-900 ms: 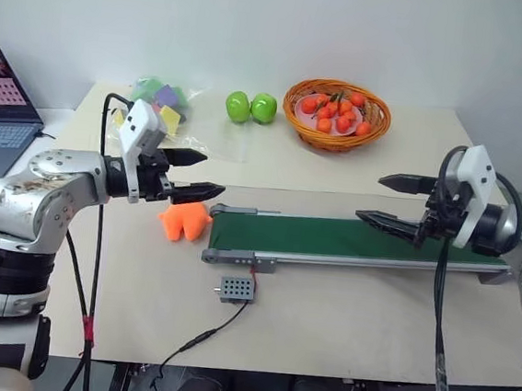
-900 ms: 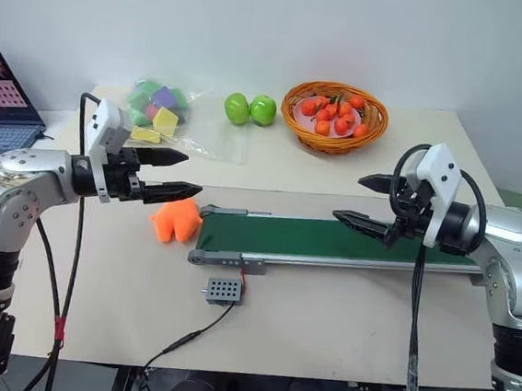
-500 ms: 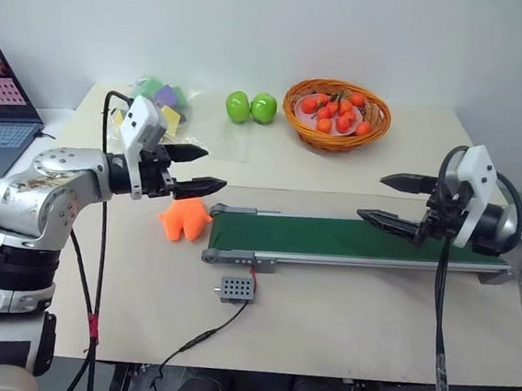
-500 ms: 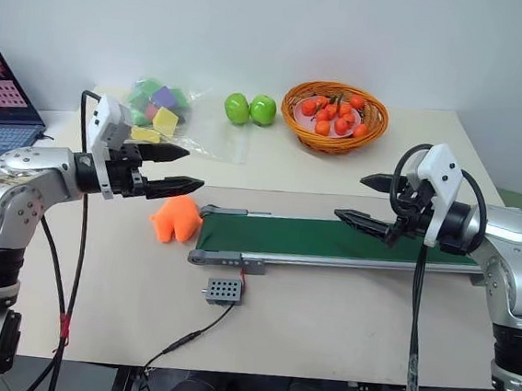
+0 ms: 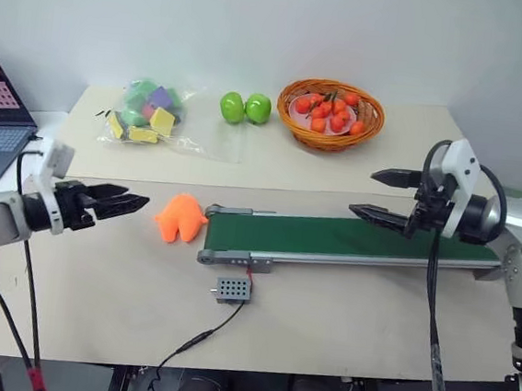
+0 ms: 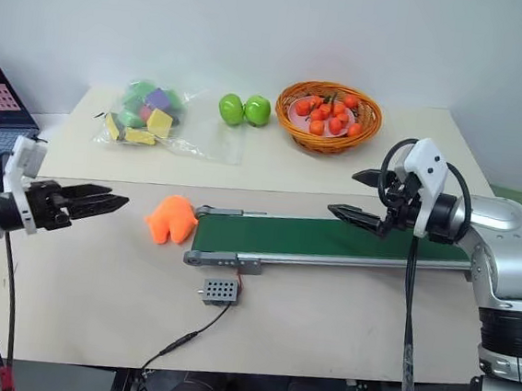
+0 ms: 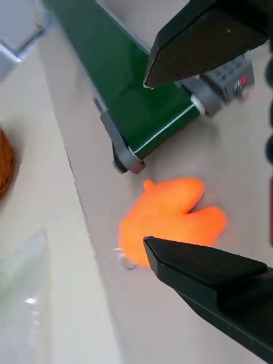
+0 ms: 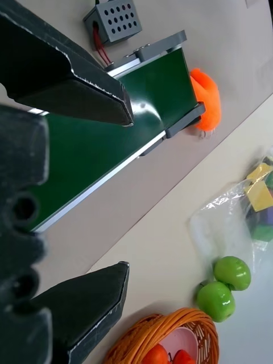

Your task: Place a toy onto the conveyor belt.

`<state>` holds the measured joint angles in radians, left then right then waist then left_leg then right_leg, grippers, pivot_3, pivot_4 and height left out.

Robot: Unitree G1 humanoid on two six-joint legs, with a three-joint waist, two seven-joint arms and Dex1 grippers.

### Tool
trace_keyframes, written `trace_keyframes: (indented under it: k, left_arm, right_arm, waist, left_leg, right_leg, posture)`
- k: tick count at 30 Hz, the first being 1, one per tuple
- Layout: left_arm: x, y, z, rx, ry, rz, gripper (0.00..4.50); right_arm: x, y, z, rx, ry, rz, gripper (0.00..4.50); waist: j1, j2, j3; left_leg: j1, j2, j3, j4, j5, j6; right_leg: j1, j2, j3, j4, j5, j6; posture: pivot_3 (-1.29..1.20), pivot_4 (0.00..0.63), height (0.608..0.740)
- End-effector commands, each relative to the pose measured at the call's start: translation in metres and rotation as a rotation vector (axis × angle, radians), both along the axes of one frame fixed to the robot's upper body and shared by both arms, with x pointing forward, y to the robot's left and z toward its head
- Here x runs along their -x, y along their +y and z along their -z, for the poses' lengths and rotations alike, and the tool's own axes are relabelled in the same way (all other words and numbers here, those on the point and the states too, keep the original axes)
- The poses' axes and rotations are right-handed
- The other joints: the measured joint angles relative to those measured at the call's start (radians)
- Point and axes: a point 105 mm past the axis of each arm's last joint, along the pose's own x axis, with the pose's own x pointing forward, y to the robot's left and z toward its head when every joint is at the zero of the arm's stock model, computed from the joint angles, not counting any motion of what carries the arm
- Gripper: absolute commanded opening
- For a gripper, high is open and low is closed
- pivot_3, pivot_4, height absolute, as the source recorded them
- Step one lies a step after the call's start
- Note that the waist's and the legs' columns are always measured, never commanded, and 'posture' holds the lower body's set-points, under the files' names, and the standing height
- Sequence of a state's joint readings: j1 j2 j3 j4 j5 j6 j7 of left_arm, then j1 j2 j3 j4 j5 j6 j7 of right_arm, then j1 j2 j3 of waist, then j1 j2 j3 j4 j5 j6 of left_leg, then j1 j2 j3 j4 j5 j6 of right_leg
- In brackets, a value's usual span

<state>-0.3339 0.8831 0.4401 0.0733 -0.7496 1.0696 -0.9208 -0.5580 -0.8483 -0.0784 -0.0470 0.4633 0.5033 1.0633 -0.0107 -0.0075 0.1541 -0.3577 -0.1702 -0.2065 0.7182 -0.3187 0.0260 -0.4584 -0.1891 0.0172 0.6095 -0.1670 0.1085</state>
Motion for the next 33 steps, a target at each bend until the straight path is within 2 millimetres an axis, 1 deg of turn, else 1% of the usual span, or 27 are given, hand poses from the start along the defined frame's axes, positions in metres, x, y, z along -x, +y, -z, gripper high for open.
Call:
trace_keyframes:
  k: [1,2,4,5,6,9,10,15,20,27,32,33]
  left_arm:
    - [-0.001,0.02,0.008,0.325,0.123,-0.143,4.45]
    - [-0.001,0.023,0.015,0.415,0.169,-0.173,4.45]
    - [-0.001,0.03,0.035,0.51,0.245,-0.252,4.45]
    - [-0.002,0.032,0.04,0.556,0.262,-0.276,4.45]
    - [0.0,0.034,0.045,0.592,0.275,-0.29,4.45]
    - [0.005,0.04,0.072,0.634,0.355,-0.366,4.45]
    - [0.006,0.041,0.077,0.654,0.373,-0.377,4.45]
    - [0.004,0.04,0.091,0.74,0.431,-0.405,4.45]
    - [-0.006,0.025,0.101,0.824,0.478,-0.375,4.45]
    - [-0.026,0.011,0.111,0.839,0.499,-0.371,4.45]
    - [-0.034,-0.002,0.124,0.774,0.555,-0.368,4.45]
    - [-0.039,-0.006,0.123,0.765,0.55,-0.355,4.45]
  right_arm:
    - [0.003,0.02,-0.019,-0.003,-0.065,-0.107,4.5]
    - [0.003,0.025,-0.022,-0.002,-0.068,-0.134,4.5]
    - [0.002,0.031,-0.026,0.006,-0.076,-0.167,4.5]
    - [0.002,0.032,-0.027,0.01,-0.079,-0.173,4.5]
    - [0.001,0.032,-0.029,0.012,-0.081,-0.175,4.5]
    - [0.0,0.032,-0.032,0.017,-0.084,-0.178,4.5]
    - [0.0,0.032,-0.032,0.018,-0.085,-0.177,4.5]
    - [0.0,0.028,-0.032,0.03,-0.087,-0.167,4.5]
    - [0.003,0.026,-0.035,0.043,-0.09,-0.157,4.5]
    - [0.005,0.023,-0.038,0.058,-0.093,-0.141,4.5]
    - [0.009,0.019,-0.04,0.067,-0.099,-0.123,4.5]
    - [0.01,0.019,-0.04,0.068,-0.1,-0.118,4.5]
  waist:
    - [0.001,0.0,0.0]
    - [0.0,0.0,0.0]
    - [-0.002,0.0,0.0]
    - [-0.004,0.0,0.0]
    - [-0.005,0.0,0.0]
    - [-0.005,-0.002,0.0]
    - [-0.005,-0.002,0.0]
    - [-0.003,-0.002,0.0]
    - [-0.003,-0.002,0.0]
    - [-0.003,-0.002,0.0]
    - [-0.002,-0.002,0.0]
    - [-0.002,-0.002,0.0]
  left_leg:
    - [0.002,0.001,0.001,-0.001,0.0,0.0]
    - [0.003,0.002,0.001,-0.002,0.0,-0.001]
    - [0.003,0.005,0.002,-0.001,-0.001,-0.003]
    - [0.003,0.006,0.002,-0.001,-0.001,-0.004]
    - [0.004,0.007,0.003,-0.002,-0.001,-0.004]
    - [0.004,0.008,0.003,-0.002,-0.002,-0.005]
    - [0.004,0.008,0.004,-0.002,-0.002,-0.005]
    - [0.004,0.008,0.005,-0.002,-0.002,-0.005]
    - [0.005,0.009,0.006,-0.002,-0.002,-0.005]
    - [0.004,0.009,0.006,-0.002,-0.002,-0.005]
    - [0.004,0.009,0.007,-0.001,-0.002,-0.005]
    - [0.004,0.009,0.007,-0.001,-0.002,-0.005]
  right_leg:
    - [0.001,0.0,0.0,0.0,0.0,0.0]
    - [0.001,0.001,0.0,0.0,0.001,-0.001]
    - [0.001,0.005,0.001,0.0,0.001,-0.003]
    - [0.001,0.006,0.001,0.0,0.001,-0.003]
    - [0.001,0.007,0.001,0.0,0.001,-0.004]
    - [0.0,0.007,0.0,-0.001,0.002,-0.005]
    - [0.0,0.007,0.0,-0.001,0.002,-0.005]
    - [-0.001,0.007,0.0,0.0,0.002,-0.006]
    - [-0.001,0.008,0.0,0.001,0.002,-0.007]
    - [-0.001,0.007,0.0,0.001,0.002,-0.007]
    - [-0.001,0.007,0.0,0.0,0.002,-0.007]
    - [-0.001,0.007,0.0,0.0,0.002,-0.007]
  posture:
    - [0.0,0.15,0.74]
    - [0.0,0.15,0.74]
    - [0.0,0.15,0.74]
    - [0.0,0.15,0.74]
    - [0.0,0.15,0.74]
    - [0.0,0.15,0.74]
    - [0.0,0.15,0.74]
    - [0.0,0.15,0.74]
    - [0.0,0.15,0.74]
    - [0.0,0.15,0.74]
    - [0.0,0.15,0.74]
    - [0.0,0.15,0.74]
